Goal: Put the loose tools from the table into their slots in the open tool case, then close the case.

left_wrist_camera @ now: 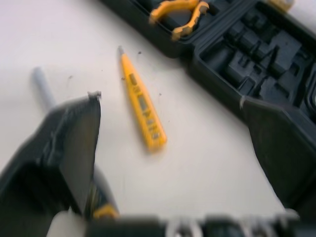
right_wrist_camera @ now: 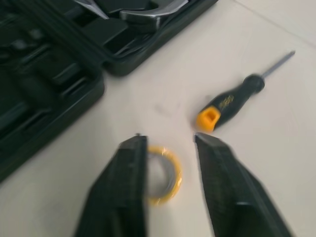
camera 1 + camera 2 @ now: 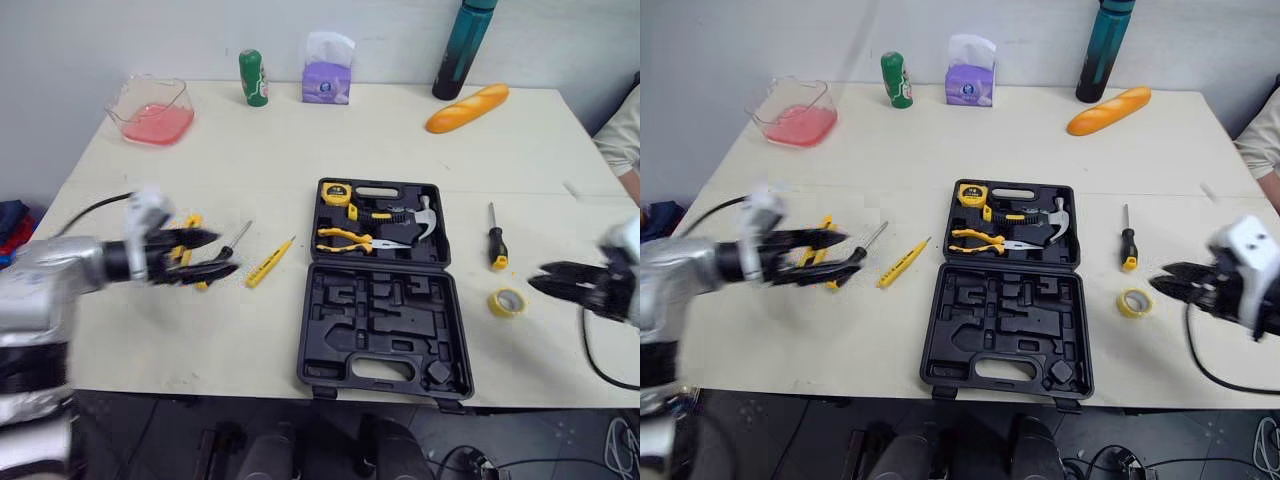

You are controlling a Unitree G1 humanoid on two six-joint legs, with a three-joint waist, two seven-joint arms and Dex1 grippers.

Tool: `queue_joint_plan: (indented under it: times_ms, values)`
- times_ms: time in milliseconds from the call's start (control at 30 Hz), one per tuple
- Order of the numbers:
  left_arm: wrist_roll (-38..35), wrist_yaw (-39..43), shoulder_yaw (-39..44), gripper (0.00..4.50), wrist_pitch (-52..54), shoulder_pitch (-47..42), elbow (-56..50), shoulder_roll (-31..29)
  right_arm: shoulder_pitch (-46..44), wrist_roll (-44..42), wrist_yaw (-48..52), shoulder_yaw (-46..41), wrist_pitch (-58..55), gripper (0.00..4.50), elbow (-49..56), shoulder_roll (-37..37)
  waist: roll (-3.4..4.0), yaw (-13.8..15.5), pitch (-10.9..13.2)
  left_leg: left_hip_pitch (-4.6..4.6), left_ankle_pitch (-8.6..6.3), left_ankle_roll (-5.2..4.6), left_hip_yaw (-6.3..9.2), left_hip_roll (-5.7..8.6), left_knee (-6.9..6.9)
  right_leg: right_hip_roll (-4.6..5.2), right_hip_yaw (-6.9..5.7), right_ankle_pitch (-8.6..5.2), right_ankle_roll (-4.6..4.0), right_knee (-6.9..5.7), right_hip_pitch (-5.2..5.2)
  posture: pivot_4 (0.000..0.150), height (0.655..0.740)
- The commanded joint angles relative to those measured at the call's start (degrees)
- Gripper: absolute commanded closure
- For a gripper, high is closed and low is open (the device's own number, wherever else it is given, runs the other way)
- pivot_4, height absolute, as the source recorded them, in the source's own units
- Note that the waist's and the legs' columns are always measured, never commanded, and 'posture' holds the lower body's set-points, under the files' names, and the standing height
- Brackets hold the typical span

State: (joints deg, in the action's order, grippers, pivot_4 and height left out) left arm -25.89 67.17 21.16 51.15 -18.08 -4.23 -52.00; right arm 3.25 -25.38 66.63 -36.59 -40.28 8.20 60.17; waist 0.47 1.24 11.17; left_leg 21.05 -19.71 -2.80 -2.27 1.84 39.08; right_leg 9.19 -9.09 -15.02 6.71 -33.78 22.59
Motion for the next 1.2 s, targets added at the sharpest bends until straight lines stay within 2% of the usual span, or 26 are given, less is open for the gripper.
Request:
queue_joint_plan:
  times_ms: [33, 100, 200, 333, 467, 600, 733, 867, 1033, 1200]
  values:
    - [-2.4, 3.0, 10.9, 0.00, -1.0, 8.9, -0.2, -4.3, 4.9, -0.9, 3.5, -10.3, 0.3, 1.03, 0.5, 1.6, 0.00, 0.1, 0.0, 0.02, -0.01, -0.01, -0.01, 0.00, 0.02, 0.01, 0.00, 0.00, 0.00, 0.00, 0.01, 0.150, 0.7314]
    - [-1.6, 3.9, 17.6, 0.00, -2.9, 14.7, 4.1, -6.6, 7.4, -0.8, 4.2, -15.5, -0.3, 0.04, -1.5, 1.9, -0.01, 0.4, 0.0, -0.07, -0.09, -0.07, 0.02, 0.00, 0.09, 0.07, 0.03, 0.05, -0.04, 0.01, -0.11, 0.150, 0.7314]
    - [-0.3, 4.2, 23.7, 0.00, -6.2, 20.4, 10.3, -8.5, 10.8, -0.2, 5.7, -20.6, 0.6, 0.04, -4.1, 1.8, 0.00, 0.6, 0.0, -0.06, -0.37, 0.20, 0.12, 0.05, 0.09, 0.31, 0.11, 0.05, -0.08, 0.19, -0.05, 0.150, 0.7314]
    - [0.3, 3.0, 26.0, 0.00, -10.0, 23.8, 13.9, -9.0, 12.2, 0.2, 4.9, -22.3, 2.2, 0.04, -6.5, 1.9, 0.03, 0.3, 0.0, -0.03, -0.49, 0.33, 0.15, -0.04, 0.06, 0.36, 0.10, -0.02, -0.18, 0.07, 0.00, 0.150, 0.7314]
    - [0.0, 2.1, 24.8, 0.00, -12.1, 24.6, 13.5, -8.8, 11.4, 0.3, 4.0, -21.3, 3.6, 0.04, -7.6, 2.2, 0.03, 0.1, 0.0, -0.05, -0.49, 0.34, 0.11, -0.08, 0.05, 0.36, 0.12, -0.01, -0.18, -0.02, 0.00, 0.150, 0.7314]
    - [3.0, -4.1, 18.8, 0.00, -16.8, 24.2, 6.7, -5.5, 8.6, -2.3, 2.5, -18.8, 2.3, 0.04, -4.7, 1.8, 0.13, 0.1, 0.0, -0.08, -0.50, 0.37, 0.09, -0.09, 0.05, 0.39, 0.16, -0.01, -0.18, -0.03, 0.00, 0.150, 0.7314]
    - [-1.7, -13.0, 13.9, 0.00, -7.6, 19.1, -5.6, -0.9, 4.0, -11.8, -0.4, -13.1, -5.0, 0.04, 8.4, -0.9, 0.12, 0.2, 0.0, -0.06, -0.49, 0.39, 0.10, -0.14, 0.06, 0.39, 0.19, 0.00, -0.19, -0.07, 0.00, 0.150, 0.7314]
    - [-1.6, -22.0, 7.9, 0.00, -0.3, 14.2, -12.1, 2.2, -4.1, -22.9, -6.6, -4.7, -10.7, 0.04, 20.0, -2.9, 0.12, 0.2, 0.0, -0.07, -0.30, 0.20, 0.12, -0.23, 0.06, 0.25, 0.16, 0.00, -0.21, -0.09, -0.01, 0.150, 0.7314]
    - [-0.7, -28.6, -0.6, 0.00, 3.8, 7.3, -13.9, 5.0, -17.7, -31.4, -13.0, 8.9, -12.5, 0.04, 26.5, -5.6, 0.10, 0.2, 0.0, -0.07, -0.22, 0.17, 0.07, -0.17, 0.08, 0.00, 0.16, 0.01, -0.21, -0.09, 0.00, 0.150, 0.7314]
    - [2.7, -33.3, -7.7, 0.00, 2.7, 1.6, -9.5, 8.0, -29.6, -31.8, -15.7, 22.2, -11.1, 0.04, 26.4, -10.5, 0.05, 0.3, 0.0, -0.03, -0.19, 0.14, 0.07, -0.15, 0.14, -0.12, 0.17, 0.01, -0.21, -0.08, 0.00, 0.150, 0.7314]
